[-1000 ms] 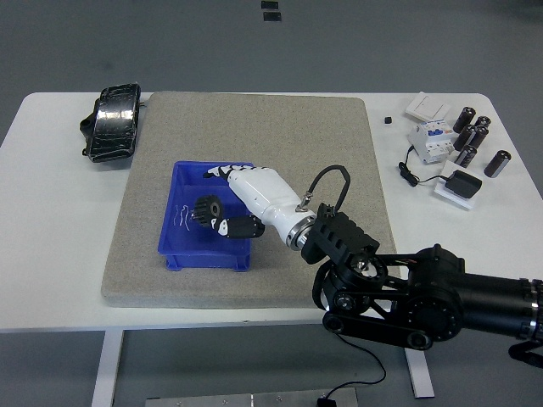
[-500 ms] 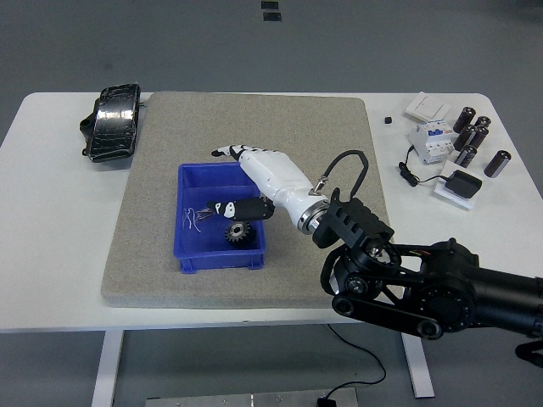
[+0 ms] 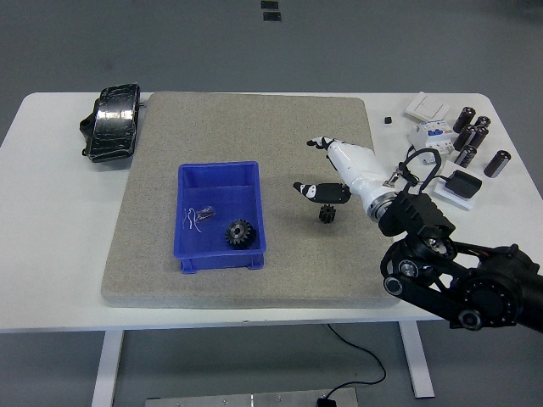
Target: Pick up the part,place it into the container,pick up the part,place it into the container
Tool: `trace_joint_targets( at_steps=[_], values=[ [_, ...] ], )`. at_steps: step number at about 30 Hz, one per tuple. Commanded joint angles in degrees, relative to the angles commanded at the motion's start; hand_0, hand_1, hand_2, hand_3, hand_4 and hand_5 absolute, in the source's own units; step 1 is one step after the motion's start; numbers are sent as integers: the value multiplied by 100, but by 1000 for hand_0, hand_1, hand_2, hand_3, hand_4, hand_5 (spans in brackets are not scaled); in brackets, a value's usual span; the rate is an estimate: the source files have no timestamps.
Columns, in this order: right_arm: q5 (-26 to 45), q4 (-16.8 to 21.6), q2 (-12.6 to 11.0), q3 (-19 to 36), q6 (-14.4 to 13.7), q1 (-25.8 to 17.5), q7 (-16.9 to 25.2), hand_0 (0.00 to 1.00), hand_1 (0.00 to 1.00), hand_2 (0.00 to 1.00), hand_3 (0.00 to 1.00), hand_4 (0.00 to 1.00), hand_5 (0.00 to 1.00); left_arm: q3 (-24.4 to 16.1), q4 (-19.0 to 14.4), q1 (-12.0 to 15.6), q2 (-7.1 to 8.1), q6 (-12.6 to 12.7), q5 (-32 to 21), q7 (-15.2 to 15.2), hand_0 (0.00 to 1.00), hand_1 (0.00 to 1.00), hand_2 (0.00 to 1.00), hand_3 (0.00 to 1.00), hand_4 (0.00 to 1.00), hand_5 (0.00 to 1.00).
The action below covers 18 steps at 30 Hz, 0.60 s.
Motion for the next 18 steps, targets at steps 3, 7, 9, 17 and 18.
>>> trace_joint_targets(
  at_steps=[3,7,9,17,18],
  values=[
    [1,3,-72,-121,52,-108,-9,424,593,742,777,793,430,5,-3,3,2,7,-9,-3,680,664,589,549,613,364],
    [55,-84,-98,-315,72,-158,18,424,593,742,777,793,430,3,-7,2,10,8,-2,-3,680,664,589,549,613,364],
    [83,-163,-86,-394,75,-160,37,399,567,721,759,781,420,7,-4,-4,9,4,-2,-9,680,665,589,550,613,362],
    [182,-398,-2,-651,20,-94,121,376,531,658,708,767,419,14,0,-7,9,1,-2,-26,679,665,589,549,613,361],
    [199,-427,11,-680,8,-82,133,376,531,658,708,767,419,11,0,-9,10,3,0,-28,679,665,589,549,613,361]
  ],
)
